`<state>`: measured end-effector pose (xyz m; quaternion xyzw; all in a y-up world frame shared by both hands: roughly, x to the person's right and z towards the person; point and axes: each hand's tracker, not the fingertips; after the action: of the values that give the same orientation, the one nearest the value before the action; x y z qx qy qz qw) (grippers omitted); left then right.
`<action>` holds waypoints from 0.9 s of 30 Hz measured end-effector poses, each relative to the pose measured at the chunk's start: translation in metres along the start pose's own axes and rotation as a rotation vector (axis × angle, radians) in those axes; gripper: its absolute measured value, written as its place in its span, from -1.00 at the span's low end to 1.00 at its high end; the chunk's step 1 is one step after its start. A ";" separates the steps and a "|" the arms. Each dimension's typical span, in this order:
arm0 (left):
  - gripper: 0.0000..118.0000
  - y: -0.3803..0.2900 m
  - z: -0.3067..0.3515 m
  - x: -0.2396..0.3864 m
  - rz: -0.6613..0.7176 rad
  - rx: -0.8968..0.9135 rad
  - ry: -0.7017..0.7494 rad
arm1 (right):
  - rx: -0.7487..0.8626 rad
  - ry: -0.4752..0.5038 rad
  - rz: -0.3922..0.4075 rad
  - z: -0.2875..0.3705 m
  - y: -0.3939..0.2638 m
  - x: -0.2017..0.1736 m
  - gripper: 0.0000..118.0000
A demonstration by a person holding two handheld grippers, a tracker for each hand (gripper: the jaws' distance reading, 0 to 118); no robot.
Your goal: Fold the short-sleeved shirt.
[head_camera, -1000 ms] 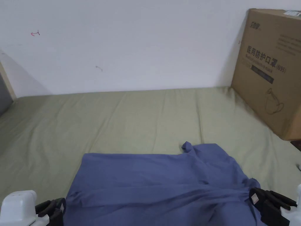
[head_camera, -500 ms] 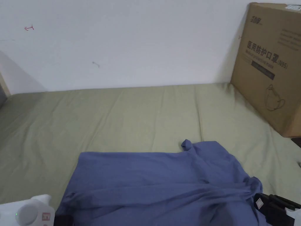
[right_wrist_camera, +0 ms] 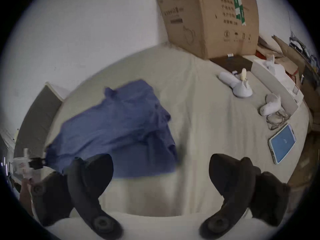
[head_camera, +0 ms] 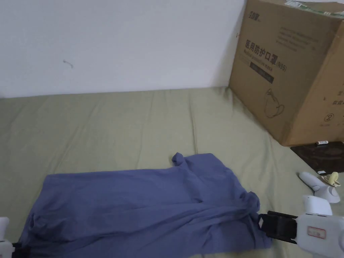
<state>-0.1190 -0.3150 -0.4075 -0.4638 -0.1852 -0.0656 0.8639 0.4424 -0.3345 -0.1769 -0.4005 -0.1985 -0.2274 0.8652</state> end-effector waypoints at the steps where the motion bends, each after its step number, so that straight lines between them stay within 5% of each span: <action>1: -0.92 0.004 0.008 0.002 0.007 0.007 -0.004 | -0.065 0.016 0.011 -0.014 0.004 0.002 0.89; 5: -0.92 0.010 0.014 -0.006 0.040 0.024 0.002 | -0.240 -0.020 0.077 -0.064 0.013 -0.002 0.73; 9: -0.92 0.009 0.010 -0.013 0.045 -0.001 0.004 | -0.259 -0.020 0.213 -0.073 0.006 -0.011 0.09; 11: -0.93 0.007 0.011 -0.015 0.046 -0.008 -0.003 | -0.223 -0.020 0.291 -0.059 0.003 -0.014 -0.93; 14: -0.93 0.002 0.026 -0.022 0.074 0.072 0.001 | -0.230 0.075 0.171 -0.029 0.011 -0.005 -0.99; 20: -0.92 -0.030 0.063 -0.038 0.122 0.063 -0.045 | -0.201 0.099 0.206 0.039 0.007 0.016 -0.99; 27: -0.92 -0.117 0.064 -0.038 0.172 -0.294 -0.106 | -0.365 0.061 0.268 0.063 -0.052 0.042 -0.99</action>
<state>-0.2042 -0.3300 -0.2994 -0.6022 -0.1786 0.0067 0.7780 0.4382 -0.3251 -0.0859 -0.5662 -0.0728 -0.1545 0.8064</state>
